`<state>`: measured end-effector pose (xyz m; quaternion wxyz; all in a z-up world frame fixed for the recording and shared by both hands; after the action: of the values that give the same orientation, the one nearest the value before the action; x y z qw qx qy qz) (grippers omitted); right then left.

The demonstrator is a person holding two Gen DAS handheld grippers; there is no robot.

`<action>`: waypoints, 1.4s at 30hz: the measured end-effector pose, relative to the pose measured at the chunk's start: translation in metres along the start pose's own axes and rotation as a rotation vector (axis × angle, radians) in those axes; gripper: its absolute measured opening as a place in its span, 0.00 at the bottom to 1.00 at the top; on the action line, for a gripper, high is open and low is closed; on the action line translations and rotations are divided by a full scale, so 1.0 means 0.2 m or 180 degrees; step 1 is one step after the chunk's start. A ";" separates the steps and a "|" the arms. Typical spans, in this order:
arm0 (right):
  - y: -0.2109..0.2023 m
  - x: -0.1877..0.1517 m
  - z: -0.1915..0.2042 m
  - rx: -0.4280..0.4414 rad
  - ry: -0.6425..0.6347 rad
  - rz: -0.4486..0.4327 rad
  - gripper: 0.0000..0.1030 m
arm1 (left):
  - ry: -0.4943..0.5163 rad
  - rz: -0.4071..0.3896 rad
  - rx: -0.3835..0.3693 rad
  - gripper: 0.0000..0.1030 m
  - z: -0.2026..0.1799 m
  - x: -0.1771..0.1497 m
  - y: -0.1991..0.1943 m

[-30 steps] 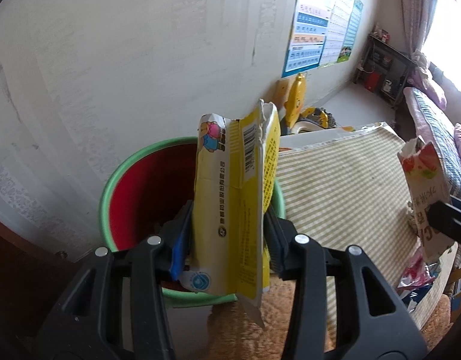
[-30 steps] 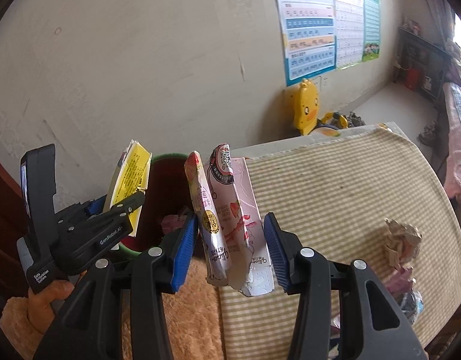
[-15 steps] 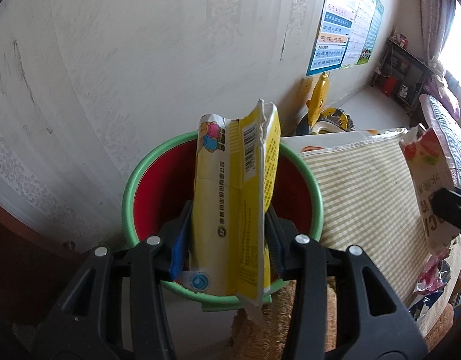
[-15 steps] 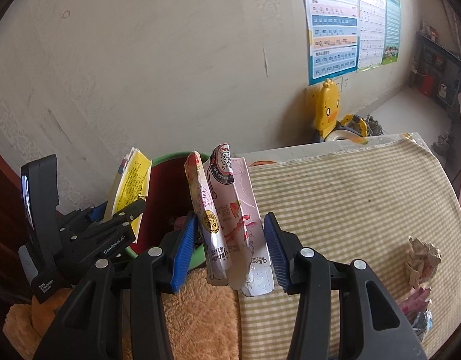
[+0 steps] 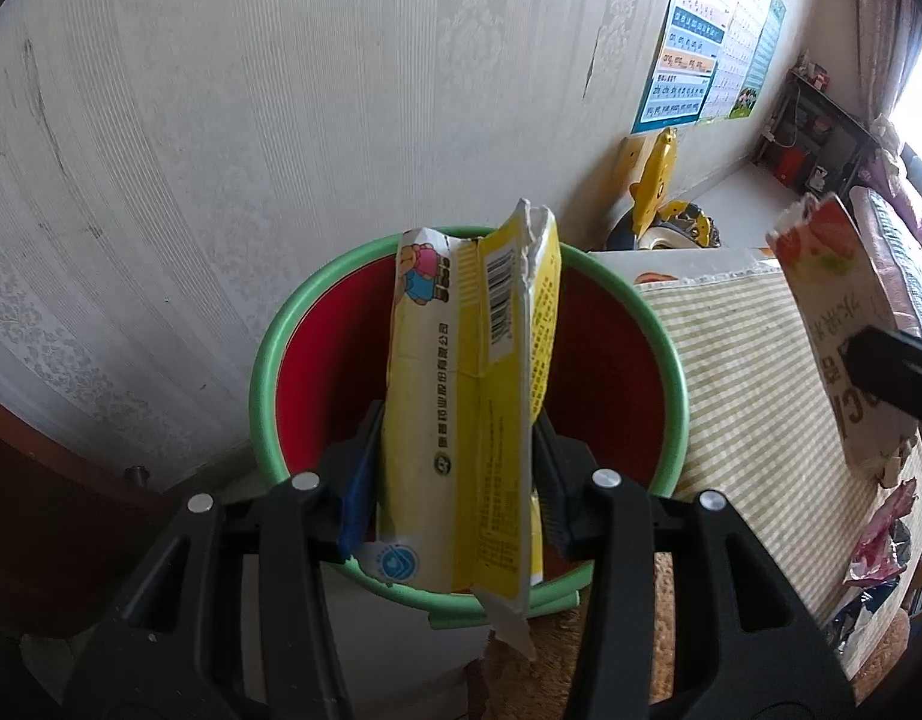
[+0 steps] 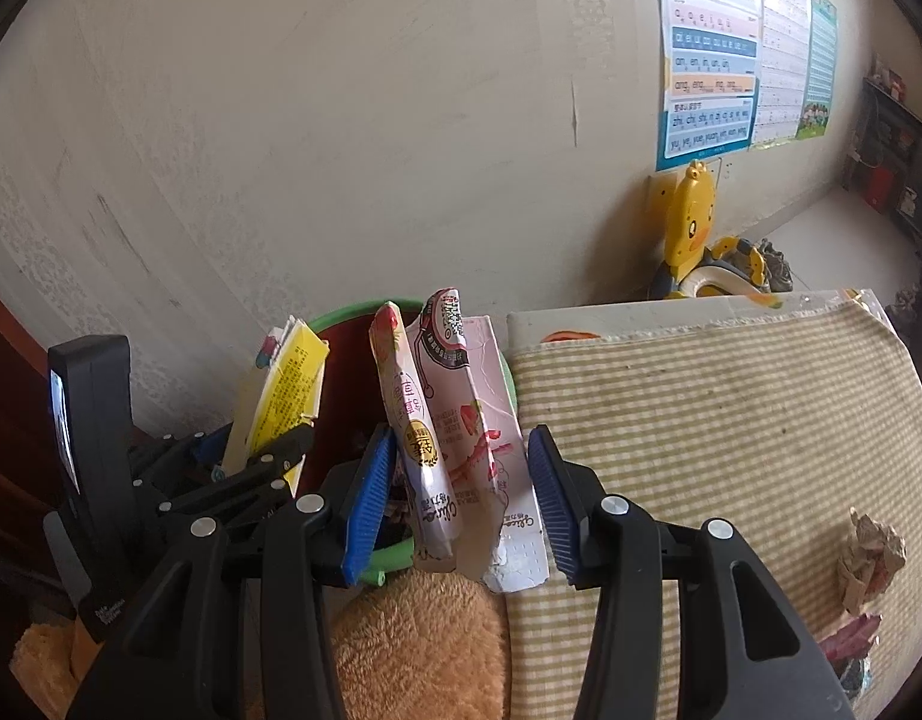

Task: Collect trash
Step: 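Carry the yellow box and milk carton to the red bucket and open both tools, then grasp the pink wrapper with the left tool while the right tool grasps the silver-blue foil packet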

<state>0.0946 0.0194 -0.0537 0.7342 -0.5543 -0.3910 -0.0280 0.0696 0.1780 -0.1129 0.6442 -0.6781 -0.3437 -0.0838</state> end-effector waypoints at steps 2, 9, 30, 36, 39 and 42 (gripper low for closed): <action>0.02 0.03 0.01 0.0011 -0.0026 -0.0004 0.43 | 0.0001 0.0010 0.0006 0.43 0.00 0.01 0.02; 0.11 0.14 0.08 0.0084 -0.0097 -0.0057 0.55 | -0.0070 0.0040 0.0134 0.74 0.04 0.02 0.08; -0.14 -0.19 -0.21 -0.0170 0.0411 0.0010 0.63 | 0.0225 0.0062 -0.0093 0.76 -0.18 -0.05 -0.02; -0.36 -0.42 -0.47 -0.0495 0.0768 -0.0029 0.64 | 0.0556 0.0072 -0.0260 0.76 -0.38 -0.14 -0.10; -0.45 -0.56 -0.61 -0.0746 0.0954 -0.0019 0.68 | 0.0746 0.0106 -0.0369 0.76 -0.50 -0.20 -0.14; -0.54 -0.77 -0.80 -0.1142 0.1238 0.0094 0.71 | 0.0869 0.0154 -0.0446 0.76 -0.59 -0.26 -0.15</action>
<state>0.0228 -0.2155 -0.0748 0.6859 -0.6655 -0.2231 -0.1922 0.0522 0.0484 -0.0980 0.6379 -0.7118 -0.2298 -0.1834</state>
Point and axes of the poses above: each gripper's, at about its wrist camera, not at the fingertips, and y roughly the way its jaws point, z to its left, x to its top, the point moved 2 cm from there along y, roughly the way its jaws point, and after that the axes turned 11 degrees about -y, right-handed, at the moved point
